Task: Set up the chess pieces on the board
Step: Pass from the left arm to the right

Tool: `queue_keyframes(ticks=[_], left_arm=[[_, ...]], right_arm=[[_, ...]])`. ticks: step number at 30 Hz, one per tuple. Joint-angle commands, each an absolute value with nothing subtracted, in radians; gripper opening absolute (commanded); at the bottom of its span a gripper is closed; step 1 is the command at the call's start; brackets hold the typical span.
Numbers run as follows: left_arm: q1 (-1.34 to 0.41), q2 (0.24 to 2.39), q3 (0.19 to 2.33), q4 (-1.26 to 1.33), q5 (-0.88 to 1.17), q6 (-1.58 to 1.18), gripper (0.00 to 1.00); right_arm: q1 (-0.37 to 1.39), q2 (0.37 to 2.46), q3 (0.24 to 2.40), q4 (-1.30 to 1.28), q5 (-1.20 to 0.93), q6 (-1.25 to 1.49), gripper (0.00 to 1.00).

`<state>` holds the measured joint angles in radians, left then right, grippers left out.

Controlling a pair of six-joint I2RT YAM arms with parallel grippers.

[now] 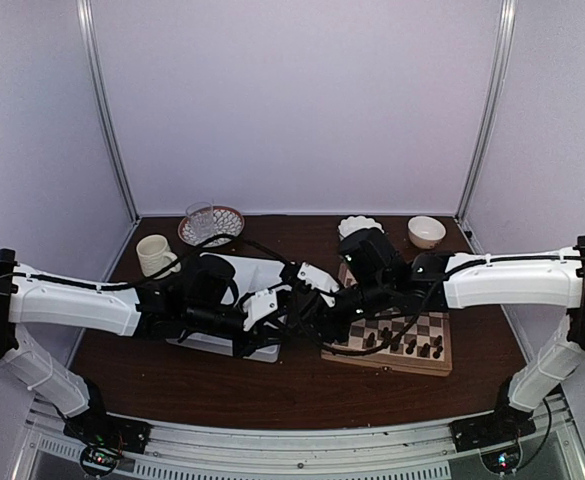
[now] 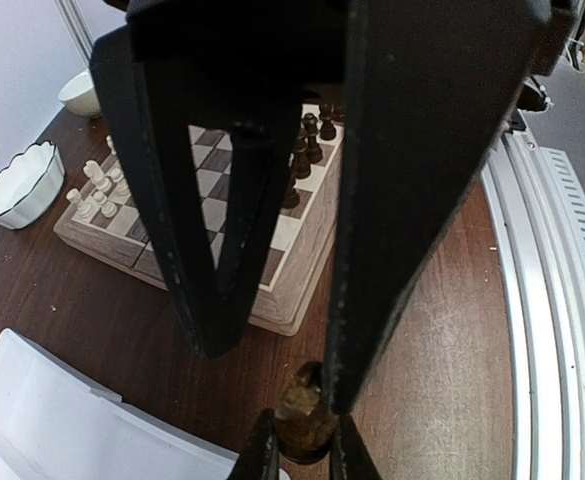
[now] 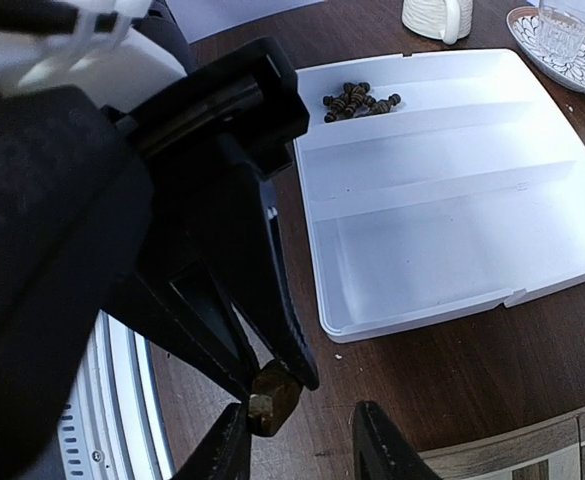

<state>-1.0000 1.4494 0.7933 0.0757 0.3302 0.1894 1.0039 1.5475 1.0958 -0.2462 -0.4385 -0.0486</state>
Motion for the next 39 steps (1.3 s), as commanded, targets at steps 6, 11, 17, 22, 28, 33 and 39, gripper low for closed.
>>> queue_keyframes(ticks=[6, 11, 17, 22, 28, 33, 39], left_arm=[[-0.996, 1.456, 0.825, 0.078, 0.358, 0.206, 0.00], [-0.995, 1.456, 0.824, 0.077, 0.353, 0.209, 0.00], [-0.995, 1.452, 0.820, 0.087, 0.328, 0.198, 0.16], [-0.990, 1.418, 0.787, 0.113, 0.162, 0.158, 0.35], [-0.869, 1.325, 0.709, 0.155, 0.096, 0.032, 0.45], [-0.862, 1.271, 0.662, 0.169, -0.135, 0.003, 0.51], [-0.839, 1.223, 0.603, 0.203, -0.370, -0.094, 0.50]], right_arm=[[1.013, 1.584, 1.138, -0.246, -0.462, -0.014, 0.27], [1.015, 1.592, 1.147, -0.250, -0.469, -0.011, 0.11], [1.019, 1.588, 1.150, -0.259, -0.447, -0.011, 0.00], [1.017, 1.578, 1.163, -0.305, -0.328, 0.000, 0.00], [1.018, 1.584, 1.222, -0.444, -0.145, 0.000, 0.00], [1.017, 1.619, 1.293, -0.597, -0.016, 0.000, 0.00], [1.016, 1.721, 1.359, -0.745, 0.035, 0.041, 0.00]])
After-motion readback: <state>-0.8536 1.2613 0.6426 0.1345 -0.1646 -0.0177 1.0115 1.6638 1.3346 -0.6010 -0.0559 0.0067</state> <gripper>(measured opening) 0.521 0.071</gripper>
